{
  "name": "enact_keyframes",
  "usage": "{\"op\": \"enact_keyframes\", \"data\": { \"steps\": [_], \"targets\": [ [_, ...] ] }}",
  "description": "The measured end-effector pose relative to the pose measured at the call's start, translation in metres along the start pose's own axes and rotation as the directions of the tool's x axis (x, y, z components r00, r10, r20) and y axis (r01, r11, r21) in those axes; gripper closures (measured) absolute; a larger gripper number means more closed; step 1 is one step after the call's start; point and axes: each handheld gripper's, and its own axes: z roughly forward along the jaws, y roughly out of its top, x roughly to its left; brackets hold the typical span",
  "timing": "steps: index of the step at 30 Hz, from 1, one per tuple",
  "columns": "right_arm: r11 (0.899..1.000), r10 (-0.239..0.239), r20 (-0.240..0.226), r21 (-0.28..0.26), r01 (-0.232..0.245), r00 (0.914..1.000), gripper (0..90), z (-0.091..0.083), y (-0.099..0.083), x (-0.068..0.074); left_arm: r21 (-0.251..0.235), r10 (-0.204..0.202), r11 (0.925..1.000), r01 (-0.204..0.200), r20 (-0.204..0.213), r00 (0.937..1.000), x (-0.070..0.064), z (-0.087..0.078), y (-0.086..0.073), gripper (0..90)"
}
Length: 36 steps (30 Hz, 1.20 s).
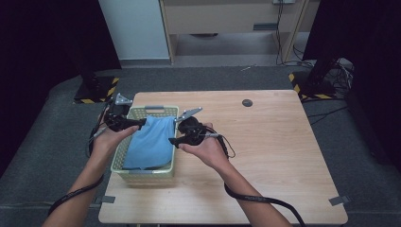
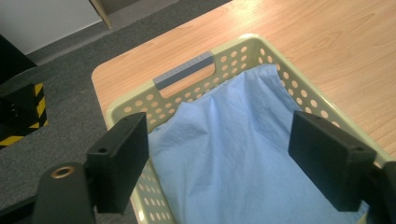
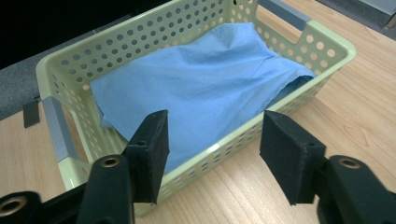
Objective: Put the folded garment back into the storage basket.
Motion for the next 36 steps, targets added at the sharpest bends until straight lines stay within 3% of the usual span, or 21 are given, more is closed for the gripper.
{"op": "enact_keyframes", "data": {
  "steps": [10,16,26,36],
  "targets": [
    [1.0,0.001,0.005,0.004,-0.001,1.0,21.4,-0.007,-0.009,-0.002,-0.007,0.012,0.9999,-0.012,0.024,0.9997,-0.015,0.007,0.004,8.8],
    [1.0,-0.023,0.001,0.013,0.023,0.9997,7.9,-0.012,-0.016,-0.002,-0.013,0.027,0.9996,-0.026,0.081,0.9963,-0.033,0.019,0.004,5.2],
    [1.0,-0.024,-0.001,0.006,0.024,0.9997,5.6,-0.032,-0.037,-0.013,-0.015,0.06,0.9981,-0.059,0.135,0.989,-0.071,0.031,0.012,4.9],
    [1.0,-0.012,0.022,0.009,0.012,0.9997,5.1,-0.066,-0.07,-0.032,-0.033,0.116,0.9931,-0.112,0.165,0.9795,-0.123,0.046,0.024,4.5]
  ]
}}
